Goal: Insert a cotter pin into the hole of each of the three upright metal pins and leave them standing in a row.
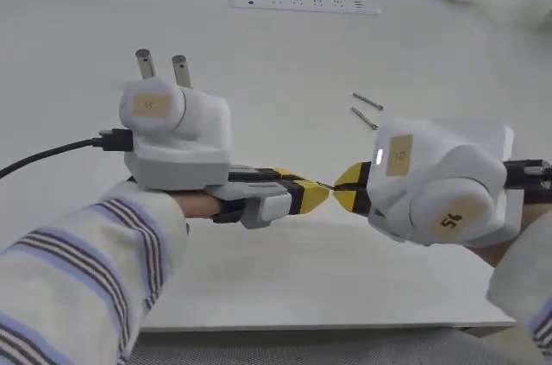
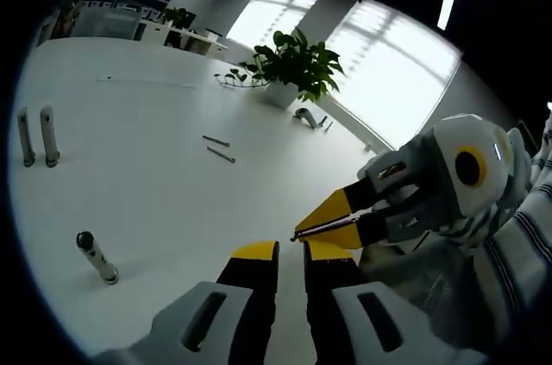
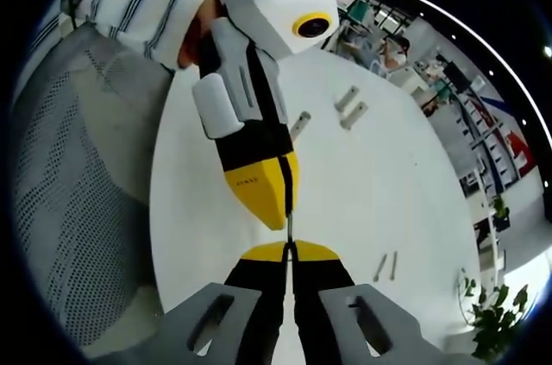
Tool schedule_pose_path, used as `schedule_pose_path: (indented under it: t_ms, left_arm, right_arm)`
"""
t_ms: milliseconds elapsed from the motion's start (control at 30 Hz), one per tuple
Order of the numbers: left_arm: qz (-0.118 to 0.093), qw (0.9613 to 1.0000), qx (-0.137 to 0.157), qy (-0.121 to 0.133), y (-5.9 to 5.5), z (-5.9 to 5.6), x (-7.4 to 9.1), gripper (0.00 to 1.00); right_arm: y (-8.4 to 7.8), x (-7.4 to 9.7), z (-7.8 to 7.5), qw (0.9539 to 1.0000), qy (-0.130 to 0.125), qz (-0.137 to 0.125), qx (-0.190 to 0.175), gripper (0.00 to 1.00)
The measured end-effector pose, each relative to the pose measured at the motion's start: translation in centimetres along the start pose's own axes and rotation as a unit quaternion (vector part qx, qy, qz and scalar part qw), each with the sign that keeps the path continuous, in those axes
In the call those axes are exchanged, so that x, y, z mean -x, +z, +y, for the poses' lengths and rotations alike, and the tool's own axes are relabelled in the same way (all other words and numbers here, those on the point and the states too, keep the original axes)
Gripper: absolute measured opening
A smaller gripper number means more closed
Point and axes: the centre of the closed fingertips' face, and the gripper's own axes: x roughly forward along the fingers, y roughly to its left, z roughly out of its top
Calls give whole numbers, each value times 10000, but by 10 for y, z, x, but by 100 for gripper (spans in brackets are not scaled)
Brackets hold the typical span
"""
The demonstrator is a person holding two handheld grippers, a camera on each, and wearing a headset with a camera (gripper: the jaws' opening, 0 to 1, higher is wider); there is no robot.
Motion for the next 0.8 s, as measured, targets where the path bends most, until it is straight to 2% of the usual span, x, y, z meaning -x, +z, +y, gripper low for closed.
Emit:
schedule_pose_path:
  t_ms: [100,367,800]
  left_arm:
    - [-4,10000,96,-22,1,-1,-1,4]
    - [14,9999,142,-50,1,-1,-2,4]
    - [19,9991,425,-60,1,-2,-2,1]
  right_arm:
    - [0,0,-1,10000,-12,-1,28,2]
    - [2,0,0,10000,-23,-27,89,2]
    - [4,0,1,9999,-35,-72,114,2]
